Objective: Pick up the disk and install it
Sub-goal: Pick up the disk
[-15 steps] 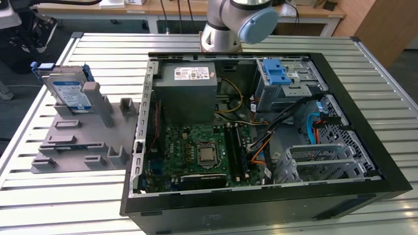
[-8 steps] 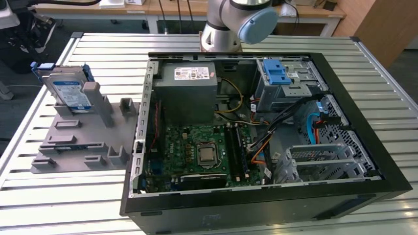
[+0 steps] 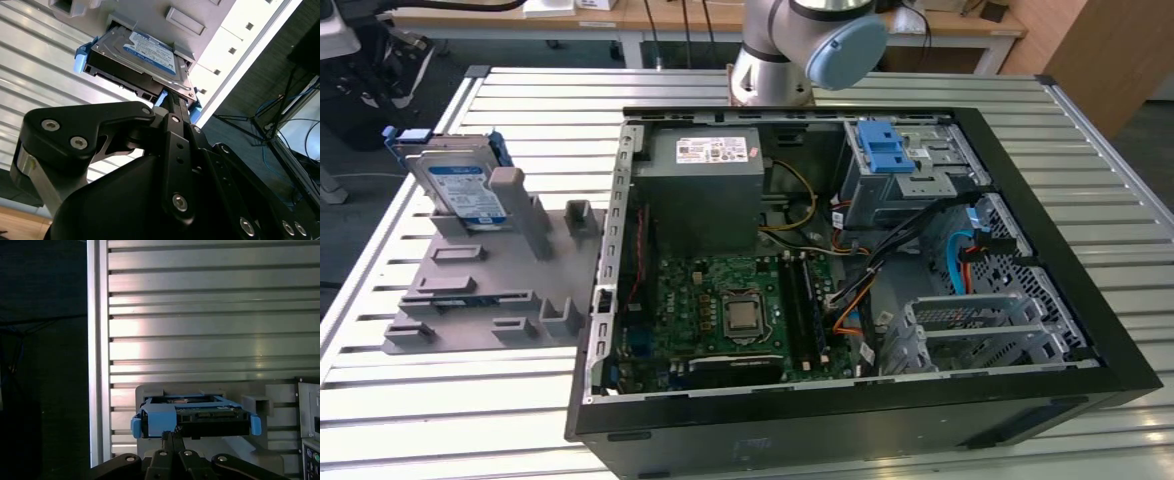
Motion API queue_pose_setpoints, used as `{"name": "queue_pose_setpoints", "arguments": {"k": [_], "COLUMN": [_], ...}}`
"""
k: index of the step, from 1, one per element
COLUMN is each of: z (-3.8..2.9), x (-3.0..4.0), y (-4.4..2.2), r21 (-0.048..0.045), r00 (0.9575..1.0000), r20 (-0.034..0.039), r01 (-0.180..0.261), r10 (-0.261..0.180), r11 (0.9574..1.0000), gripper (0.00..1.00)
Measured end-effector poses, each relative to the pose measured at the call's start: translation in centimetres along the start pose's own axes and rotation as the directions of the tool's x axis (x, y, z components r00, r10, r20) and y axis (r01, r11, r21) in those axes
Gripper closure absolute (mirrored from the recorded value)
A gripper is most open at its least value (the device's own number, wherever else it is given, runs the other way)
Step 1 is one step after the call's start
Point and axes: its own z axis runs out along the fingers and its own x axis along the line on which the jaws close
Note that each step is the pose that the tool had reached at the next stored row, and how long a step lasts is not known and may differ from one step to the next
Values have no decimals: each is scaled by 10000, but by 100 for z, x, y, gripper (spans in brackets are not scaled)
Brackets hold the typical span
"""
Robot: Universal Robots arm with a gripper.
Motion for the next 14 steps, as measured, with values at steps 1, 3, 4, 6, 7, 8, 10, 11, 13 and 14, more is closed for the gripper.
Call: {"name": "queue_pose_setpoints", "arguments": {"k": [1, 3, 4, 6, 7, 8, 10, 11, 13, 14], "z": [0, 0, 0, 0, 0, 0, 0, 0, 0, 0], "x": [0, 0, 0, 0, 0, 0, 0, 0, 0, 0], "y": [0, 0, 0, 0, 0, 0, 0, 0, 0, 0], "r21": [1, 2, 3, 6, 9, 10, 13, 14, 16, 18], "r00": [10000, 9999, 9998, 9995, 9989, 9985, 9976, 9971, 9959, 9952], "r20": [-1, -4, -7, -13, -19, -23, -29, -32, -37, -40], "r01": [25, 109, 175, 331, 476, 556, 696, 764, 901, 975], "r10": [-25, -109, -175, -331, -476, -556, -696, -764, -901, -975], "r11": [10000, 9999, 9998, 9995, 9989, 9985, 9976, 9971, 9959, 9952], "gripper": [89, 89, 89, 89, 89, 89, 89, 89, 89, 89]}}
